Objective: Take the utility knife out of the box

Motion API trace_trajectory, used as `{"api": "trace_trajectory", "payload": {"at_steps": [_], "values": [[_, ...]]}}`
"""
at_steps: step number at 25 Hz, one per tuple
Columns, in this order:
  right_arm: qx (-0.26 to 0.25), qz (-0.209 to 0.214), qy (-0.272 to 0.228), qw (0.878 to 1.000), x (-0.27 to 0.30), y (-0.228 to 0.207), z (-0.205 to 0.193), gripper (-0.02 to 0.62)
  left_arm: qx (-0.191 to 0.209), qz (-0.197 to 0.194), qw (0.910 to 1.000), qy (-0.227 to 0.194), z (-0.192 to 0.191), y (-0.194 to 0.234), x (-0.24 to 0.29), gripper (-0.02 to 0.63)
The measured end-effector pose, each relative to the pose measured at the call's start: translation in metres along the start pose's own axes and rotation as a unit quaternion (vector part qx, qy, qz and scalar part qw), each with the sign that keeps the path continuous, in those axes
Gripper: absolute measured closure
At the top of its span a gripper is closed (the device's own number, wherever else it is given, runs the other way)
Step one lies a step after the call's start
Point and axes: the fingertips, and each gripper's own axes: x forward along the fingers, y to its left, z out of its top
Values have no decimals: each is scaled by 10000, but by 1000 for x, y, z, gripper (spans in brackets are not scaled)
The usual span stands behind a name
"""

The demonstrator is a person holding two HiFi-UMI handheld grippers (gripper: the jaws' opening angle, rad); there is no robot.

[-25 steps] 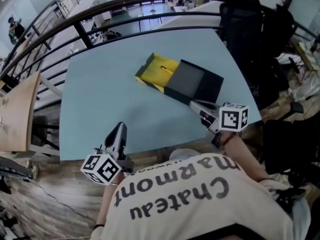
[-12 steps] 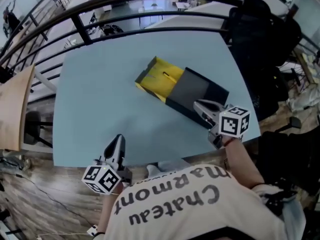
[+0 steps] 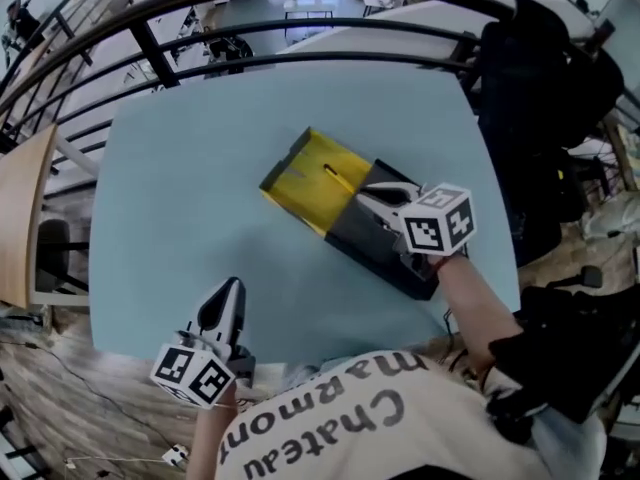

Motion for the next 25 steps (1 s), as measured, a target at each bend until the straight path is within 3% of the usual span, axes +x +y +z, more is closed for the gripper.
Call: {"api": "trace_trajectory", "payload": {"at_steps": [3, 4, 5, 6, 12, 16, 21, 25], "values": [[-191, 114, 220, 9995, 19, -10, 4, 548, 44, -37, 9996, 272, -8, -2, 12, 604], [-240, 192, 276, 9991, 26, -13, 6, 512, 70, -44, 9993, 356, -9, -1, 16, 604], [-301, 281, 345, 9986, 34, -15, 8, 427, 98, -40, 9991, 420, -9, 0, 20, 604], [-383, 352, 433, 9977, 40, -16, 8, 400, 120, -23, 9989, 456, -8, 1, 24, 604], [-947, 439, 1328, 9856, 66, -26, -7, 400, 52, 220, 9996, 154, 13, 7, 40, 604], [-1325, 516, 1762, 9740, 87, -40, -6, 400, -286, 455, 9984, -165, 13, 22, 49, 604], [-1847, 680, 2554, 9466, 107, -55, -17, 433, -472, 573, 9972, 2, -9, 21, 55, 604], [-2013, 505, 2996, 9312, 128, -64, -22, 437, -515, 538, 9972, 108, -23, 16, 59, 604]]}}
